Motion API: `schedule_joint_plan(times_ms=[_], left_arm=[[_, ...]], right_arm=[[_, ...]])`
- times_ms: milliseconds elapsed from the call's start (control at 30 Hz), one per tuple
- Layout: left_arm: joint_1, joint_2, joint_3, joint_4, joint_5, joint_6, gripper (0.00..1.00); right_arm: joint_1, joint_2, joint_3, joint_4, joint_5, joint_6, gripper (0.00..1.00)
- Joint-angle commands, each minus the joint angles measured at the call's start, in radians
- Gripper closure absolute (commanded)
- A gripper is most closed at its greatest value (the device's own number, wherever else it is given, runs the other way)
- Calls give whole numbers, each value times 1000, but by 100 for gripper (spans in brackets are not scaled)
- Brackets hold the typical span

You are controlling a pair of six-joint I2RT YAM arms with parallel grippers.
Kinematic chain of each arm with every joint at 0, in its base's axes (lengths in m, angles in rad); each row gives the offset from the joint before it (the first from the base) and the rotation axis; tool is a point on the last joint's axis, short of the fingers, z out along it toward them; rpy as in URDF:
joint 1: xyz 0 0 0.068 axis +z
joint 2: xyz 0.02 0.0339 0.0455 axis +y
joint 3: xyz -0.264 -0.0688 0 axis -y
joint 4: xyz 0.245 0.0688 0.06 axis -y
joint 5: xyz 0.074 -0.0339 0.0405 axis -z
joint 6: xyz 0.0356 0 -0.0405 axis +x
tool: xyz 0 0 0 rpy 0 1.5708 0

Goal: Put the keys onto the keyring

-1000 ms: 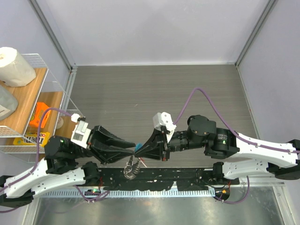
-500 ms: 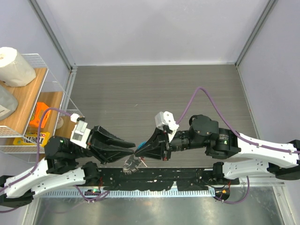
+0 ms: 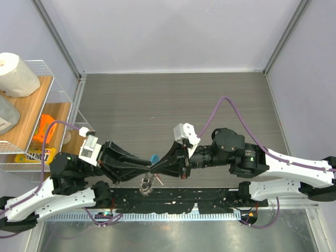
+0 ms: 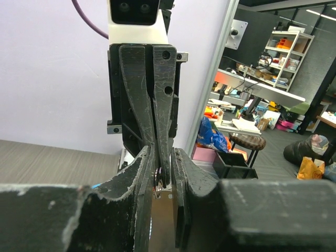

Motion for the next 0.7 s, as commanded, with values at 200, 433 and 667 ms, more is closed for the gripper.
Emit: schedule_joint_plan(times_ms=[200, 433, 667], left_arm=[[0, -1, 0, 47, -20, -5, 79], [0, -1, -1, 50, -21, -4, 80], [0, -4, -6, 50, -24, -2, 79]], right_arm=[[7, -3, 56, 99, 38, -15, 94], [7, 2, 61, 99, 41, -12, 94], [7, 5, 68, 132, 40, -15, 94]])
